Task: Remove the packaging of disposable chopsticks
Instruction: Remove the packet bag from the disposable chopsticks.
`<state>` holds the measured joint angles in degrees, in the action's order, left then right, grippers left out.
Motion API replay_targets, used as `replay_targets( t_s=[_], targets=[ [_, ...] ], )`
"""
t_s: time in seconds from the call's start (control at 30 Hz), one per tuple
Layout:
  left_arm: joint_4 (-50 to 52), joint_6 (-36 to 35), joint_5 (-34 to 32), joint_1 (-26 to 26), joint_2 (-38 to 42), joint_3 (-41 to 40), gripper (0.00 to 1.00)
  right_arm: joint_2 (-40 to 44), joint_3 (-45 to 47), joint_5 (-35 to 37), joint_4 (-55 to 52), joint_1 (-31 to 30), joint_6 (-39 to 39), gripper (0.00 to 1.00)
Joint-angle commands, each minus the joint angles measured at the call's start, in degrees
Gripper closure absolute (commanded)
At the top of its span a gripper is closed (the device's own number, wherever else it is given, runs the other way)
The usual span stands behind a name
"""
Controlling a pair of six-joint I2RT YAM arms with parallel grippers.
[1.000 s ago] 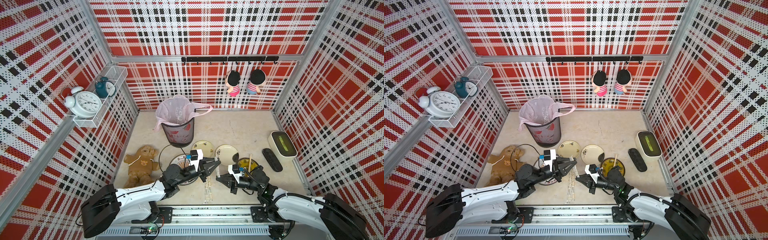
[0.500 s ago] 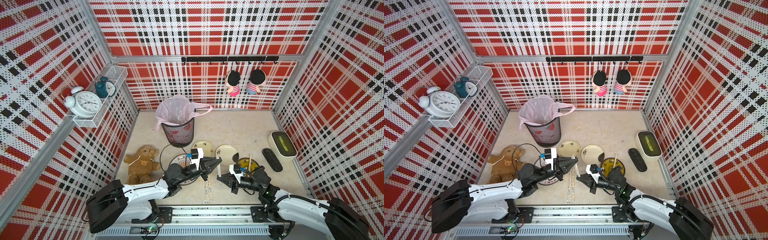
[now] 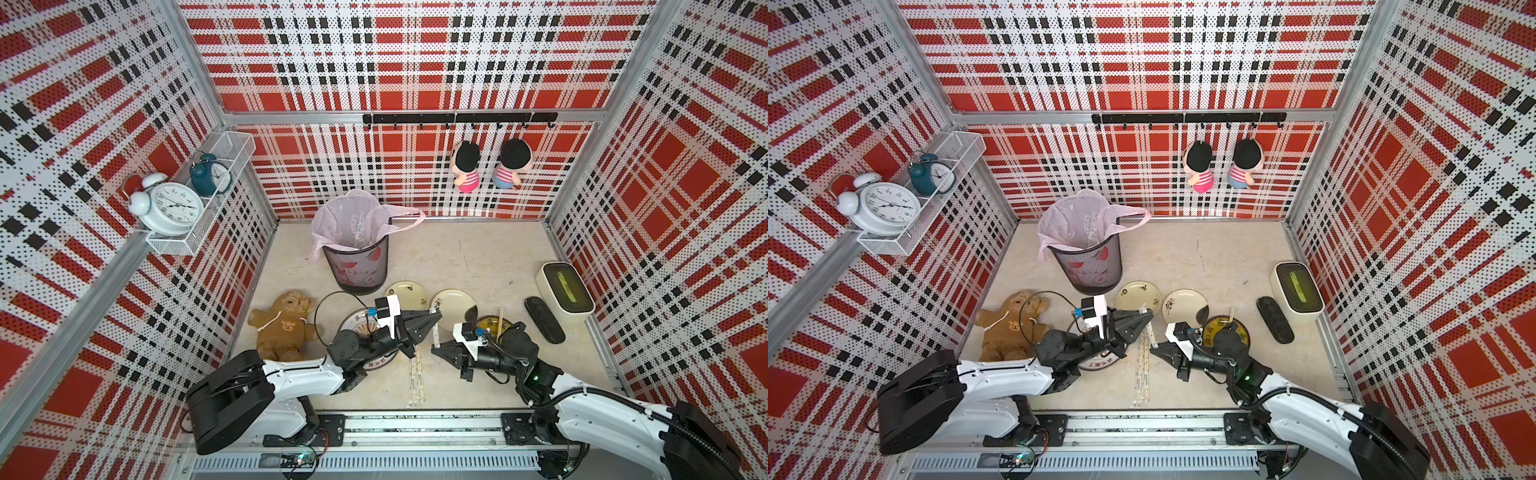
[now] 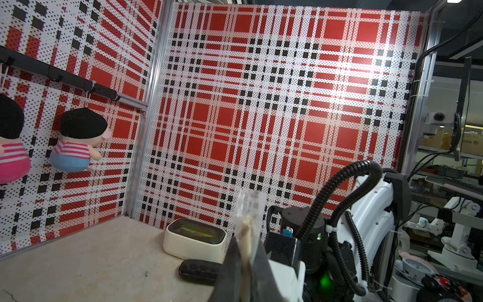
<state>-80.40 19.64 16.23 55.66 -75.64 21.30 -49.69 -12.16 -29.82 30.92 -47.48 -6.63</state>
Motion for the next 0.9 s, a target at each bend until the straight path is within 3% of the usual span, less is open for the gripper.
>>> replay_targets(
  t_s=[0.0,0.17,0.77,0.87],
  targets=[
    [7.71,1.19,3.46,0.12,-3.97,-4.25,0.97,1.56,-5.97,-0.88,9.38,0.02,2.92,1.00],
    [4.29,4.34,5.55,-0.90,-6.21,-5.61,0.97,1.77,-7.05,-0.15,8.28,0.02,3.47,1.00],
    [8.40,3.09,3.85,-0.52,-6.22,-5.83,0.90,3.16,-9.28,0.57,5.24,0.02,4.73,1.00],
    [10.72,1.88,2.34,0.27,-5.49,-5.53,0.85,3.38,-9.28,0.73,5.05,0.02,4.83,1.00]
  ],
)
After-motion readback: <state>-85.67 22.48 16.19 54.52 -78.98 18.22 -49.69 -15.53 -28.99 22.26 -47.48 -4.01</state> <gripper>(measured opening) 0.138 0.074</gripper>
